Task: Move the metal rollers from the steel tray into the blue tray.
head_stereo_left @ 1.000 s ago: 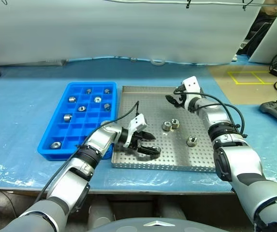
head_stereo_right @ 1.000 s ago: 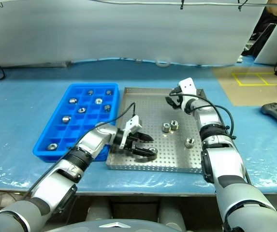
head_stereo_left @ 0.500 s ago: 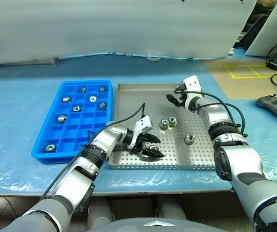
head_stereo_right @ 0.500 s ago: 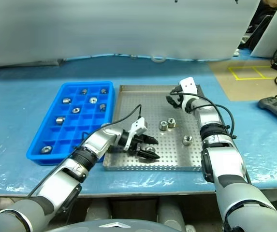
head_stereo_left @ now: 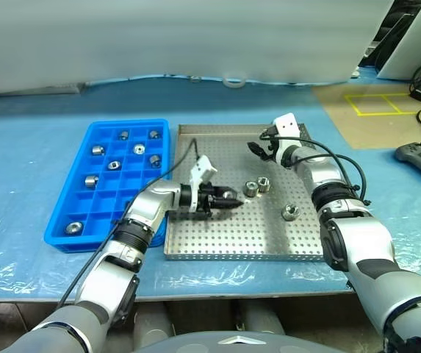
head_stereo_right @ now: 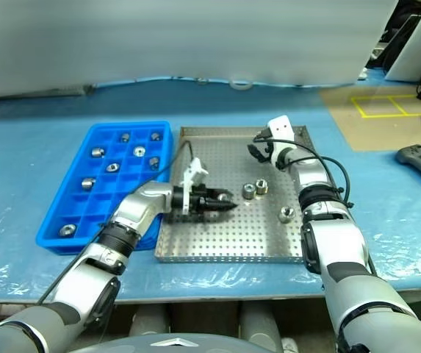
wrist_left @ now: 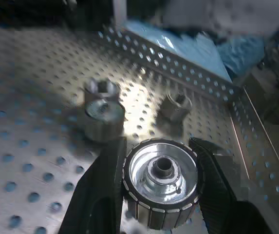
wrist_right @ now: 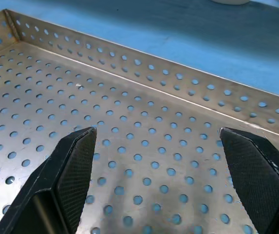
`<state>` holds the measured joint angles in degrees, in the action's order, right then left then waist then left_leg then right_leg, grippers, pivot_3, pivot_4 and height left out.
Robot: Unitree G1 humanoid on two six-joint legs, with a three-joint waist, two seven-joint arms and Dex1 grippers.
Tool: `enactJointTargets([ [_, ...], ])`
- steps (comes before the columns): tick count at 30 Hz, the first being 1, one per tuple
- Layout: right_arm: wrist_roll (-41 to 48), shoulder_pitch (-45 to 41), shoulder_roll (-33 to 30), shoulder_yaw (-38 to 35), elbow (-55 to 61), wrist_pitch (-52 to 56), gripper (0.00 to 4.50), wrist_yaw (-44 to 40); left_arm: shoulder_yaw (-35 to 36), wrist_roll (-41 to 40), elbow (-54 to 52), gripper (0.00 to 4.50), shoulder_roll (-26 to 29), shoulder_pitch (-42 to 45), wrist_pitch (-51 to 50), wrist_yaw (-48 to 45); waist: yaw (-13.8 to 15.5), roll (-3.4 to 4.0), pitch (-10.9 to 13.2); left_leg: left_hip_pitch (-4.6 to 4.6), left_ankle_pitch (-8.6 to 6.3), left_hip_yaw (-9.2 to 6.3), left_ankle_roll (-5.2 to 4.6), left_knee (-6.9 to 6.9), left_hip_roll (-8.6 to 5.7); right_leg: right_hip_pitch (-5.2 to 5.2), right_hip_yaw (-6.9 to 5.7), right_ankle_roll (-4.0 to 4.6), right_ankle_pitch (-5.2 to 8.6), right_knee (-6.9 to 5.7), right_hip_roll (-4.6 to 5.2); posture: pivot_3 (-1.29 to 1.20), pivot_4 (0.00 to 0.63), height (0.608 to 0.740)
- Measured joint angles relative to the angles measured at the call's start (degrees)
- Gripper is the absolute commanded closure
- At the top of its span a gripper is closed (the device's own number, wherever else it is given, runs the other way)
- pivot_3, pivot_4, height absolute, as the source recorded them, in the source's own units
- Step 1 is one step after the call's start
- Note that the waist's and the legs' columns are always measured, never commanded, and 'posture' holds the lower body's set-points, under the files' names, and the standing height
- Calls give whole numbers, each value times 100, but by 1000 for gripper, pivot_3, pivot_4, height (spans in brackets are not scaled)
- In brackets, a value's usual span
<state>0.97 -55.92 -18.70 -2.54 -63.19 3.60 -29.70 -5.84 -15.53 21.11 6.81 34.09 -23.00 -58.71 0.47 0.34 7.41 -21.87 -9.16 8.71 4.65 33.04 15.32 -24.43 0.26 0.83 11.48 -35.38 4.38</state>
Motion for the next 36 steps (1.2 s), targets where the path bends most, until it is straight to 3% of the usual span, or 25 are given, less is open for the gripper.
enactJointTargets([
  [7,-90,-167,346,140,-190,-23,283,-292,1366,-213,-2225,2760,-132,-806,-86,2487,36,10,62,-54,0,6,0,-8,10,-58,-8,0,0,4,-4,-54,150,740],
  [14,-236,-375,620,329,-391,-185,283,-436,1760,232,-3929,2760,-134,-1421,-325,4399,137,12,71,-110,-4,5,-6,-9,16,-85,-25,0,0,35,0,8,150,740],
  [21,-314,-430,720,346,-579,-238,283,-500,2092,532,-5029,2760,-108,-2403,-726,5433,215,12,78,-121,-6,5,-6,-23,23,-89,-35,0,0,57,-3,35,150,740],
  [28,-376,-435,773,372,-615,-322,283,-527,2326,515,-5508,2760,-536,-3724,-828,5928,226,3,88,-123,-5,5,-3,-29,27,-92,-35,-2,1,61,-5,46,150,740],
  [36,-415,-462,799,373,-707,-344,283,-527,2329,569,-5668,2760,-614,-4156,-875,6248,230,0,93,-123,-5,5,-1,-33,28,-97,-34,-3,2,61,-8,57,150,740],
])
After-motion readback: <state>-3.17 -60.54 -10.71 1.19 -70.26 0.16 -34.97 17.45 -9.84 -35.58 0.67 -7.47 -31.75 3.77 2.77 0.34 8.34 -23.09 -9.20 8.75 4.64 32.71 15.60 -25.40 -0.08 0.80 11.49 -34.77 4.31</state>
